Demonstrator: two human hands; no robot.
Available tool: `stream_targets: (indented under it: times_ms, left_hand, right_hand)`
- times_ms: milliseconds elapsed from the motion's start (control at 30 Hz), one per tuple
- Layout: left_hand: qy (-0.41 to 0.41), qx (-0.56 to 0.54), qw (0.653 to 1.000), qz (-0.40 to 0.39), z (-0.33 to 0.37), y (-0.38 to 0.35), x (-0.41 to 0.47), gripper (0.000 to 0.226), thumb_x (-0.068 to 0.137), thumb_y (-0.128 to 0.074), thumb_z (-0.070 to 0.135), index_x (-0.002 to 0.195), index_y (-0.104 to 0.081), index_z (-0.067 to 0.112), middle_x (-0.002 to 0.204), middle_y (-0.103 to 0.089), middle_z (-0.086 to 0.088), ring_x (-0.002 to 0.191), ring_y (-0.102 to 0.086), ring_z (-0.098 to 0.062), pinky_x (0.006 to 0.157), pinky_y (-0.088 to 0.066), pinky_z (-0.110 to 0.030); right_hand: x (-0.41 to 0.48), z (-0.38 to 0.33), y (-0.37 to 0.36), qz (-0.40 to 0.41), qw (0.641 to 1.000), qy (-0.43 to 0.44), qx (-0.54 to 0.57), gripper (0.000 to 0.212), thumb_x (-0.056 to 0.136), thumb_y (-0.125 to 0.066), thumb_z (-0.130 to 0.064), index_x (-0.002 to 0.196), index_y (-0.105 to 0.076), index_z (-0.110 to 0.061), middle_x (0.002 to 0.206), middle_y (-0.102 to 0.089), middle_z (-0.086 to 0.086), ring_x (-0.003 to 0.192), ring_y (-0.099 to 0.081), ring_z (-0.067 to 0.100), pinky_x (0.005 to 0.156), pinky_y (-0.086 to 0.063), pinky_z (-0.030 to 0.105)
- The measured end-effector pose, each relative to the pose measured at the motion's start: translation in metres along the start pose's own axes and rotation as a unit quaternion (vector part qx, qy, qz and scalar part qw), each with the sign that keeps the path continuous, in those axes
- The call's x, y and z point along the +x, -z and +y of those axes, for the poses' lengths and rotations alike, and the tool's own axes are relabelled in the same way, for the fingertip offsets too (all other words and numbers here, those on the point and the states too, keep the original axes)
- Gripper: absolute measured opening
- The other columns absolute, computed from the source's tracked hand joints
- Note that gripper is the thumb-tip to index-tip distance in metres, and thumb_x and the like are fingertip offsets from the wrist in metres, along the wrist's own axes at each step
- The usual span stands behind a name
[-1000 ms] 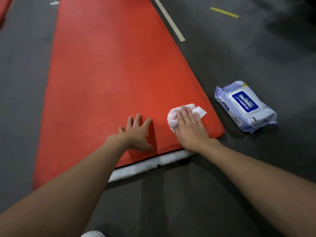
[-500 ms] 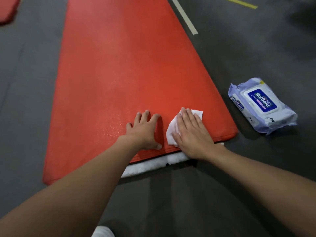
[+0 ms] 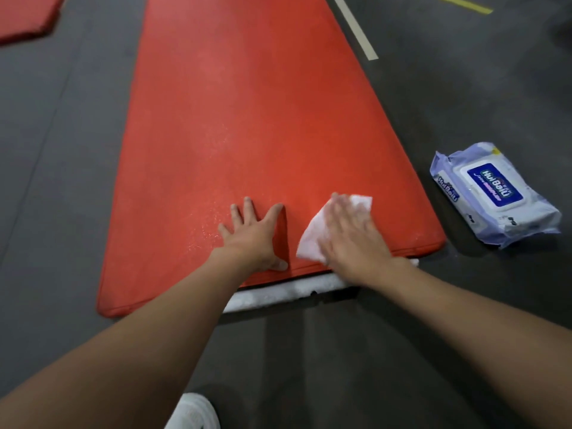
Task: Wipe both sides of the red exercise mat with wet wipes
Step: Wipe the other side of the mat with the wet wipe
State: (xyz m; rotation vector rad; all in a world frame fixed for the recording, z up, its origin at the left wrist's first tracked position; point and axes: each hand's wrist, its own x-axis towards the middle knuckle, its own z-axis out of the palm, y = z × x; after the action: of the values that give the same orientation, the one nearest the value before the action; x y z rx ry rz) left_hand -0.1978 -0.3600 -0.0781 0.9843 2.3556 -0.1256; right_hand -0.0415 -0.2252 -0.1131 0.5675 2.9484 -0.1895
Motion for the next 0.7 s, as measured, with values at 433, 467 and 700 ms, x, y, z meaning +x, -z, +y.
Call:
stream_targets:
  times_ms: [433, 467, 700]
  left_hand:
    - [-0.048, 0.066, 0.995, -0.056, -0.031, 0.017, 0.004, 0.131, 0.069, -0.084, 0.046, 0.151, 0.018, 0.039, 0.161, 0.024, -0.001, 0.149, 0.016, -0.029, 0.115, -0.009, -0.060]
    - [-0.055, 0.075, 0.994, -0.063, -0.037, 0.019, 0.004, 0.133, 0.070, -0.084, 0.043, 0.151, 0.020, 0.034, 0.160, 0.026, 0.002, 0.149, 0.016, -0.025, 0.117, -0.010, -0.056]
    - [-0.032, 0.061, 0.997, 0.028, -0.050, 0.002, -0.005, 0.129, 0.070, -0.084, 0.042, 0.155, 0.013, 0.026, 0.162, 0.022, -0.002, 0.149, 0.017, -0.025, 0.119, -0.008, -0.050]
  right_hand:
    - [-0.001, -0.013, -0.002, -0.038, 0.989, 0.144, -0.014, 0.077, 0.094, 0.010, -0.052, 0.157, -0.001, -0.010, 0.164, 0.010, 0.008, 0.152, 0.011, 0.021, 0.123, 0.005, 0.043]
    - [0.006, -0.004, 0.002, -0.036, 0.993, 0.115, -0.013, 0.074, 0.095, 0.009, -0.050, 0.158, 0.001, -0.011, 0.165, 0.011, 0.007, 0.152, 0.011, 0.020, 0.123, 0.006, 0.042]
    - [-0.007, -0.041, -0.009, -0.020, 0.977, 0.209, -0.029, 0.072, 0.099, 0.002, -0.047, 0.156, -0.011, -0.004, 0.164, -0.003, 0.014, 0.152, 0.000, 0.028, 0.123, 0.001, 0.047]
